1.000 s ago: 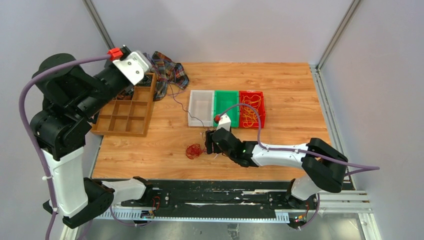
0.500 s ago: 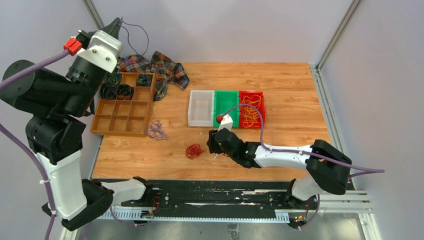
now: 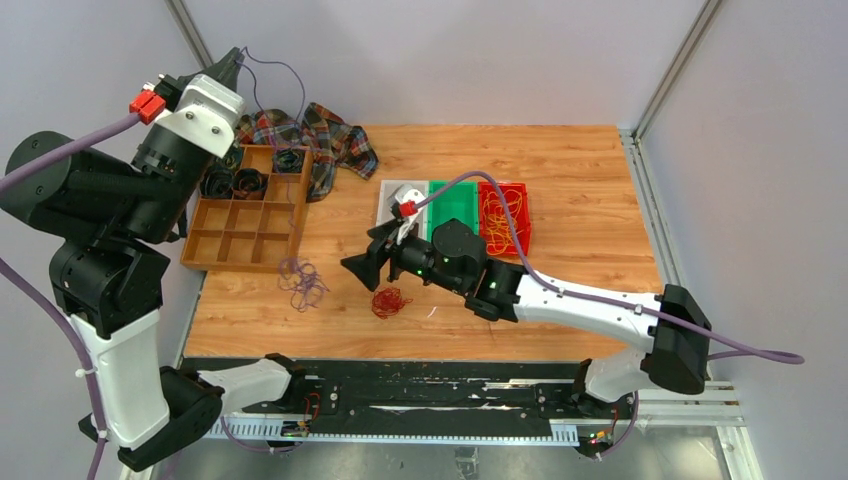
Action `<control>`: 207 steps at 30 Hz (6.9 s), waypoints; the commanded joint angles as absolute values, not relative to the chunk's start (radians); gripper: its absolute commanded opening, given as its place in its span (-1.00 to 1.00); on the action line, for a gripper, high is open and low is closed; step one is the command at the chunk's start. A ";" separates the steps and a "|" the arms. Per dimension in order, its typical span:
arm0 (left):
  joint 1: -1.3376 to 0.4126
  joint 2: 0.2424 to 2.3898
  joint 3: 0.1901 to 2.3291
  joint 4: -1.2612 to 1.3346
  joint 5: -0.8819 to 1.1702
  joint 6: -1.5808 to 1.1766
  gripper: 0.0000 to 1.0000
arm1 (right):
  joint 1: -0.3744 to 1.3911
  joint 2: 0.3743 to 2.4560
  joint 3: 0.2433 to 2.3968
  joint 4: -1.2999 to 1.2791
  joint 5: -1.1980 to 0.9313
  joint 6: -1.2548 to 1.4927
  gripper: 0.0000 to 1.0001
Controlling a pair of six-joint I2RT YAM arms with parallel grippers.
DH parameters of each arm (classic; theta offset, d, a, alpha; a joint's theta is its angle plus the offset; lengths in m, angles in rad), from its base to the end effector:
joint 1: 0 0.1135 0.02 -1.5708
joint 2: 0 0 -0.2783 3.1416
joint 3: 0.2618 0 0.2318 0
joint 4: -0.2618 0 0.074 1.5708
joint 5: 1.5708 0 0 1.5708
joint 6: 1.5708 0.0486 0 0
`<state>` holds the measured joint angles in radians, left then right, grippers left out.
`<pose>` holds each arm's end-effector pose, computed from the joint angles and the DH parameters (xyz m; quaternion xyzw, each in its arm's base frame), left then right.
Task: Untangle the cables
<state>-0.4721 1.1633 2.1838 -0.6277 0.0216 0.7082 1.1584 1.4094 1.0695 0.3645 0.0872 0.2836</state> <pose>0.0787 -0.0414 0.6382 0.3166 0.4565 0.0920 0.8264 0.1356 0.2995 0.3731 -0.2673 0.6452 0.4492 0.5572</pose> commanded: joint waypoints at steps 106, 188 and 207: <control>-0.479 1.236 1.818 -0.216 0.167 0.334 -0.99 | 1.006 0.920 0.651 -0.005 0.364 0.477 -0.14; -0.689 1.735 1.615 -0.209 0.091 0.390 -0.99 | 1.005 0.594 0.461 -0.156 0.620 0.500 -0.16; -0.681 1.966 1.730 -0.164 -0.058 0.633 -0.99 | 1.002 0.646 0.514 -0.211 0.632 0.520 -0.15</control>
<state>-0.6823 1.9362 1.6875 -0.1989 -0.0319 0.5568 1.0164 0.6415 0.4797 -0.1883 0.5972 0.4984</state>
